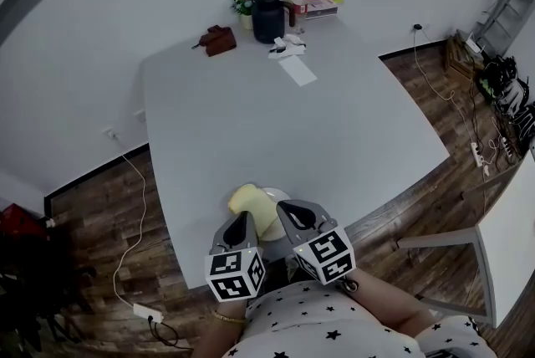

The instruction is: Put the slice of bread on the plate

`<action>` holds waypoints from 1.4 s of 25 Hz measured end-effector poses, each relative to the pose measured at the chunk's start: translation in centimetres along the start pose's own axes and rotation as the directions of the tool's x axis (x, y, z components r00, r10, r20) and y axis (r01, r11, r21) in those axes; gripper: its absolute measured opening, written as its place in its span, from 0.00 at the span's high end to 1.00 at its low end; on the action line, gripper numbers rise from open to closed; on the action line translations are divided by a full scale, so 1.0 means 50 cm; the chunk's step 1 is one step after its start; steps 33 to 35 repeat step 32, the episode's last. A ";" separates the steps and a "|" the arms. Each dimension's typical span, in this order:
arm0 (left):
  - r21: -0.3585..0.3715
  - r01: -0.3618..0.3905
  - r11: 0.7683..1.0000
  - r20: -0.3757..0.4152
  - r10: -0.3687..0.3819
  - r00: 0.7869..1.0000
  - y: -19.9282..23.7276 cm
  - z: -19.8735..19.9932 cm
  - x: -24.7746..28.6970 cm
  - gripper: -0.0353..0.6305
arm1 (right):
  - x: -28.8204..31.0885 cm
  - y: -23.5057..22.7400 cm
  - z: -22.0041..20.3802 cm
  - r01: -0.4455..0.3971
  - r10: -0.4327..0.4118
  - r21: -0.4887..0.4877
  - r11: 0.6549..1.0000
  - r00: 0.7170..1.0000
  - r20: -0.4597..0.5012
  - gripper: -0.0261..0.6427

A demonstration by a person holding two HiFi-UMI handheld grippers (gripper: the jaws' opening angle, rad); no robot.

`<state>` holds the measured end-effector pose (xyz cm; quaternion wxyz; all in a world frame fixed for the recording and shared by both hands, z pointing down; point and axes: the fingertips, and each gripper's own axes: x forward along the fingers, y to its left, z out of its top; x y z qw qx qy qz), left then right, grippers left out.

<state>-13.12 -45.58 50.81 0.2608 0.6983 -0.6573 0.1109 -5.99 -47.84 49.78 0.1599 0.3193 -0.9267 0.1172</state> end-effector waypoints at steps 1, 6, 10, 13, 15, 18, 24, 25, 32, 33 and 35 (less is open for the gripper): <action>0.003 0.001 1.000 0.006 -0.001 1.000 -0.003 0.006 -0.005 0.93 | 0.001 0.004 0.003 -0.005 0.005 -0.001 1.000 1.000 0.001 0.96; 0.007 0.000 1.000 0.030 0.000 1.000 -0.004 0.018 -0.020 0.93 | -0.006 0.027 0.010 -0.021 0.021 -0.021 1.000 1.000 0.004 0.96; 0.010 0.000 1.000 0.035 -0.001 0.999 -0.001 0.018 -0.022 0.93 | -0.005 0.033 0.014 -0.026 0.026 -0.027 0.999 1.000 0.000 0.96; 0.021 0.008 1.000 0.036 -0.009 0.999 -0.004 0.019 -0.019 0.94 | -0.003 0.034 0.020 -0.023 0.023 -0.034 0.999 1.000 0.000 0.96; 0.026 0.012 1.000 0.038 -0.013 0.999 -0.008 0.020 -0.019 0.94 | -0.005 0.036 0.022 -0.024 0.024 -0.036 0.999 1.000 -0.001 0.96; 0.033 0.018 0.999 0.038 -0.019 0.999 -0.012 0.023 -0.017 0.94 | -0.008 0.036 0.023 -0.022 0.022 -0.037 0.999 1.000 -0.002 0.96; 0.031 0.026 0.999 0.034 -0.027 0.999 -0.014 0.026 -0.013 0.94 | -0.008 0.027 0.025 -0.011 0.011 -0.025 1.000 1.000 -0.005 0.96; 0.028 0.029 0.999 0.030 -0.030 0.999 -0.015 0.024 -0.011 0.93 | -0.008 0.025 0.024 -0.011 0.011 -0.023 1.000 1.000 -0.007 0.96; 0.025 0.029 0.999 0.018 -0.030 0.999 -0.014 0.017 -0.004 0.93 | -0.001 0.023 0.016 -0.018 0.017 -0.021 1.000 1.000 -0.023 0.96; 0.025 0.029 0.999 0.018 -0.030 0.999 -0.014 0.017 -0.004 0.93 | -0.001 0.023 0.016 -0.018 0.017 -0.021 1.000 1.000 -0.023 0.96; 0.025 0.029 0.999 0.018 -0.030 0.999 -0.014 0.017 -0.004 0.93 | -0.001 0.023 0.016 -0.018 0.017 -0.021 1.000 1.000 -0.023 0.96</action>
